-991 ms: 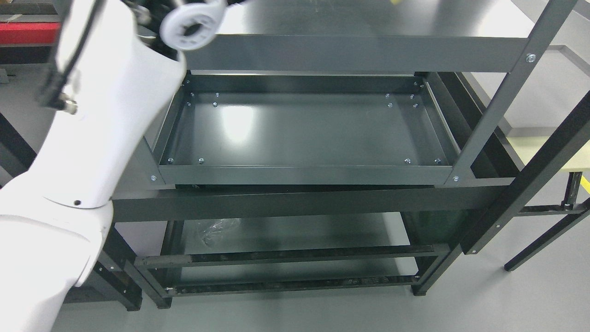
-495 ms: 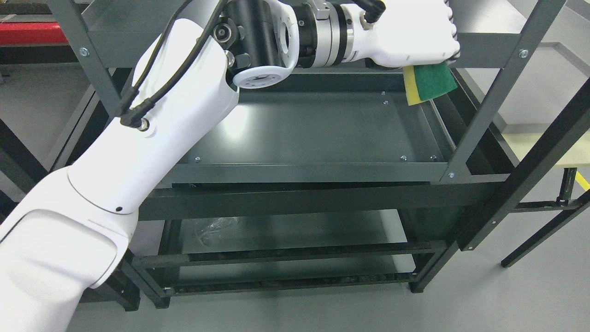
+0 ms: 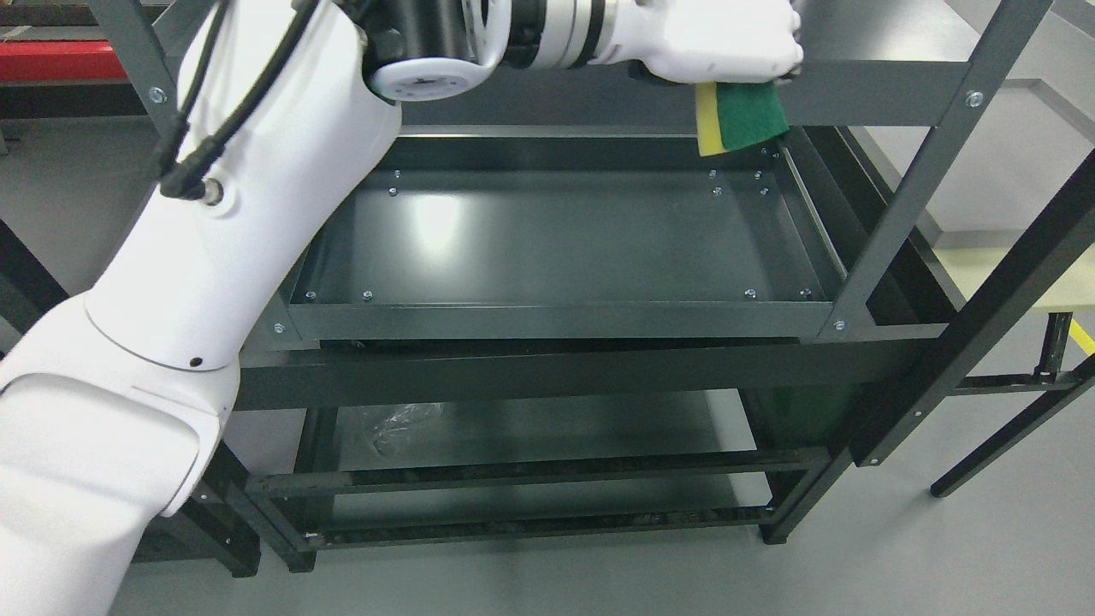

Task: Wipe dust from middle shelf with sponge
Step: 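Wipe the sponge back across the shelf toward the left arm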

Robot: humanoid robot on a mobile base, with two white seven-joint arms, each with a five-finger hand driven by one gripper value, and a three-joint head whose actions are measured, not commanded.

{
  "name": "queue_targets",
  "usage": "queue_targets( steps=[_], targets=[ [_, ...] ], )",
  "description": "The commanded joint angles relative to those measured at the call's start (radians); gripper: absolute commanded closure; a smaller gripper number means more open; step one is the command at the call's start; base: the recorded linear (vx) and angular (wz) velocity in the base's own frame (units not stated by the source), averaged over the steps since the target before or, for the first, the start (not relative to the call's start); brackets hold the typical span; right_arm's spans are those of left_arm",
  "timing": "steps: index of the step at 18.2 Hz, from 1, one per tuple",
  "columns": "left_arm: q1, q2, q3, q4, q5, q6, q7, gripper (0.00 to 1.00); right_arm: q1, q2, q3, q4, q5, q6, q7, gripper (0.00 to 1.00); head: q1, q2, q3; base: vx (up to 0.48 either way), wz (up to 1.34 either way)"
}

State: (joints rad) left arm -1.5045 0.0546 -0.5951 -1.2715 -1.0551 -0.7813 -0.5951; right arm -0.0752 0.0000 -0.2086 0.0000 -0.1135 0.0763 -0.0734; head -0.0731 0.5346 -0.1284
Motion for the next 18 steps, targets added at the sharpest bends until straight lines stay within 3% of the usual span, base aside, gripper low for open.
queue_targets(
  steps=[1, 4, 7, 9, 13, 18],
  targets=[
    [0.110, 0.024, 0.343, -0.118, 0.071, -0.004, -0.158, 0.96, 0.002, -0.017, 0.000, -0.017, 0.000, 0.000, 0.000, 0.00, 0.0000, 0.000, 0.000, 0.000, 0.00],
    [0.176, 0.048, 0.422, -0.181, 0.203, -0.004, -0.300, 0.96, 0.000, -0.017, 0.000, -0.017, 0.000, 0.000, 0.000, 0.00, 0.0000, 0.000, 0.000, 0.000, 0.00],
    [0.172, 0.120, 0.457, -0.200, 0.326, -0.004, -0.348, 0.96, 0.000, -0.017, 0.000, -0.017, 0.000, 0.000, 0.000, 0.00, 0.0000, 0.000, 0.000, 0.000, 0.00],
    [0.168, 0.224, 0.466, -0.206, 0.404, -0.004, -0.348, 0.96, 0.000, -0.017, 0.000, -0.017, 0.000, 0.000, 0.000, 0.00, 0.0000, 0.000, 0.000, 0.000, 0.00],
    [0.187, 0.511, 0.468, -0.206, 0.593, -0.004, -0.347, 0.96, 0.000, -0.017, 0.000, -0.017, 0.000, 0.000, 0.000, 0.00, 0.0000, 0.000, 0.000, 0.000, 0.00],
    [0.257, 0.773, 0.482, -0.201, 0.780, -0.004, -0.344, 0.96, 0.000, -0.017, 0.000, -0.017, 0.000, 0.000, 0.000, 0.00, 0.0000, 0.000, 0.000, 0.000, 0.00]
  ],
)
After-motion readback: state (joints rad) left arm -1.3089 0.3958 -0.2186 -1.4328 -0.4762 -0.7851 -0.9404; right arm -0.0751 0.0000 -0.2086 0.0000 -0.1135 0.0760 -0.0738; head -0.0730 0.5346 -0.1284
